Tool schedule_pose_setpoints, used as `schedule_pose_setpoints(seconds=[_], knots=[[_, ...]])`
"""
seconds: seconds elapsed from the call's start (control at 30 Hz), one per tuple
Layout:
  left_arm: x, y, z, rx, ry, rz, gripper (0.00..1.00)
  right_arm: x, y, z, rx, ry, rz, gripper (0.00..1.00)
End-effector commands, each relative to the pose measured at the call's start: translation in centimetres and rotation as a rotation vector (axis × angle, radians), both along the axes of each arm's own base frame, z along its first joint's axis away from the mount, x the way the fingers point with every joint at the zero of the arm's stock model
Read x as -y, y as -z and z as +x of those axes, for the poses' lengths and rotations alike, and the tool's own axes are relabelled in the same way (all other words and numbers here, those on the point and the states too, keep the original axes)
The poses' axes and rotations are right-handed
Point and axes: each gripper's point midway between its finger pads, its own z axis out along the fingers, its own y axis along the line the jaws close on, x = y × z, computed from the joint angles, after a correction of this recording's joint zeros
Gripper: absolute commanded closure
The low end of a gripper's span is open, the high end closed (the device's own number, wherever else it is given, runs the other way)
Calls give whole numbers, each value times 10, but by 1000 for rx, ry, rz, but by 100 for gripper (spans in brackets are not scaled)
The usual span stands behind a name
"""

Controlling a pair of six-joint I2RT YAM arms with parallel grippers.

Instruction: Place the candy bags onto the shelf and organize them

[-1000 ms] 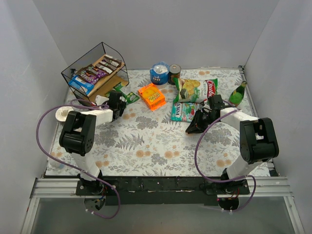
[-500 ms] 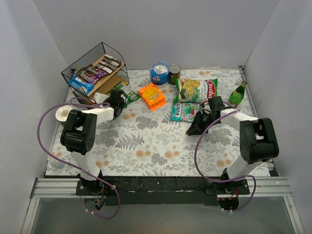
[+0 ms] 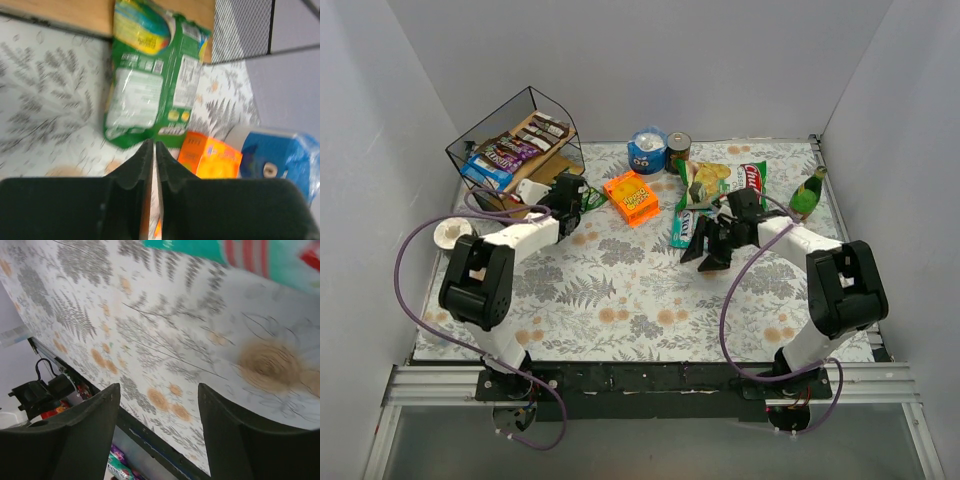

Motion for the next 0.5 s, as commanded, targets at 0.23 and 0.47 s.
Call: schedule_pose_setpoints(seconds=[0.23, 0.47], knots=[[-60, -78, -151, -171, 38, 171, 55, -156, -61, 120, 308, 34, 115, 28], [-101, -102, -226, -225, 22, 221, 18, -237, -58, 182, 470, 113, 158, 26]])
